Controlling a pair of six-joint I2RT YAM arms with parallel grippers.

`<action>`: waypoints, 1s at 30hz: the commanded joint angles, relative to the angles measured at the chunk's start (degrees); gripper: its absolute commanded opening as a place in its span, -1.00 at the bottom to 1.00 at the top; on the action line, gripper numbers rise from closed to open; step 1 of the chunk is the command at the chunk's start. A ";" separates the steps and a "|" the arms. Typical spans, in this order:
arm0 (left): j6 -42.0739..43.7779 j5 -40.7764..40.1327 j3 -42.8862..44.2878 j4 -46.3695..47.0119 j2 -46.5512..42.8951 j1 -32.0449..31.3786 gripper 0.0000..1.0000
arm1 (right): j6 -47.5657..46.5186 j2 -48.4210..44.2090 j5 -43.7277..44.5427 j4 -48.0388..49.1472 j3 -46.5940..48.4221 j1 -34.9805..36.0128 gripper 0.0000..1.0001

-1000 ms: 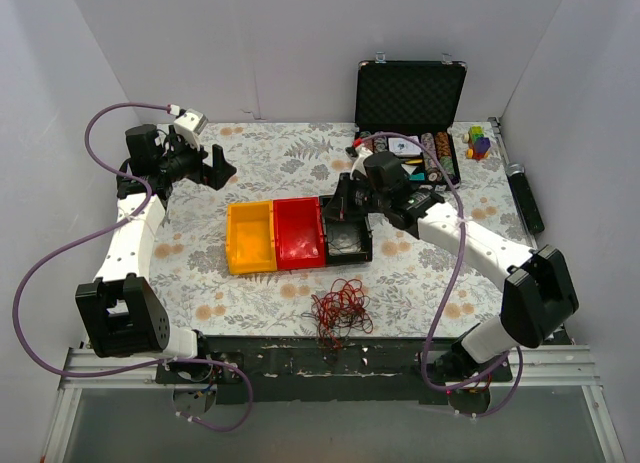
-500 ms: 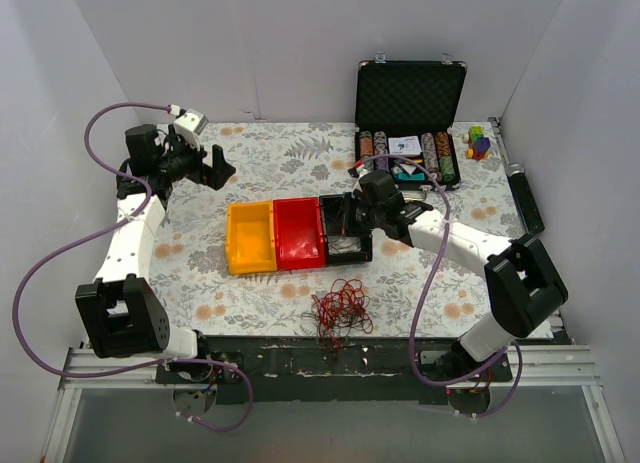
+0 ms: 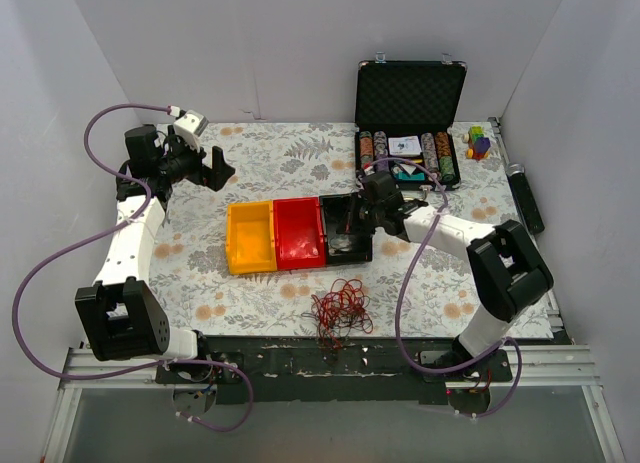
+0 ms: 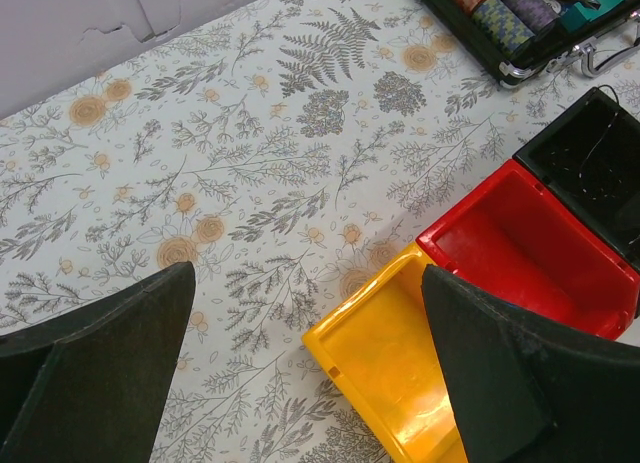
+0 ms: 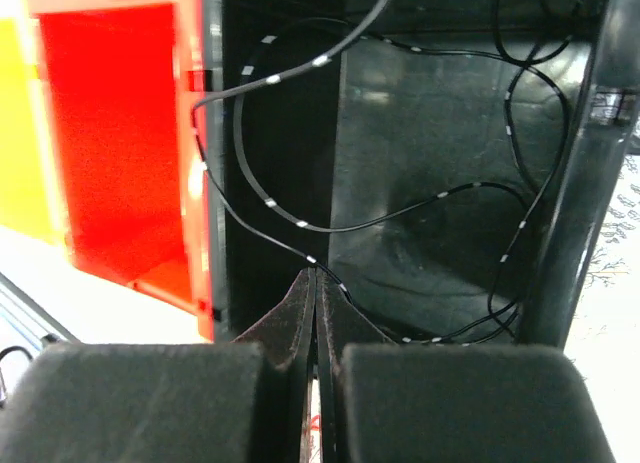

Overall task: Untangle the cables
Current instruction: Place the cable in the bin.

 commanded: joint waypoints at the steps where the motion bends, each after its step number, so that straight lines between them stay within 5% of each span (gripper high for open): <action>1: 0.48 0.06 0.29 0.11 -1.96 0.18 0.96 | 1.46 3.43 2.49 0.30 0.93 -0.07 -0.97; 21: 1.18 0.41 -0.24 -0.24 -1.70 0.18 0.96 | 4.28 4.50 11.01 -6.02 4.89 3.45 -0.97; 30: 3.90 4.37 0.99 -3.13 -2.14 -0.26 0.96 | 3.75 -5.34 11.20 -8.30 5.94 4.77 -0.52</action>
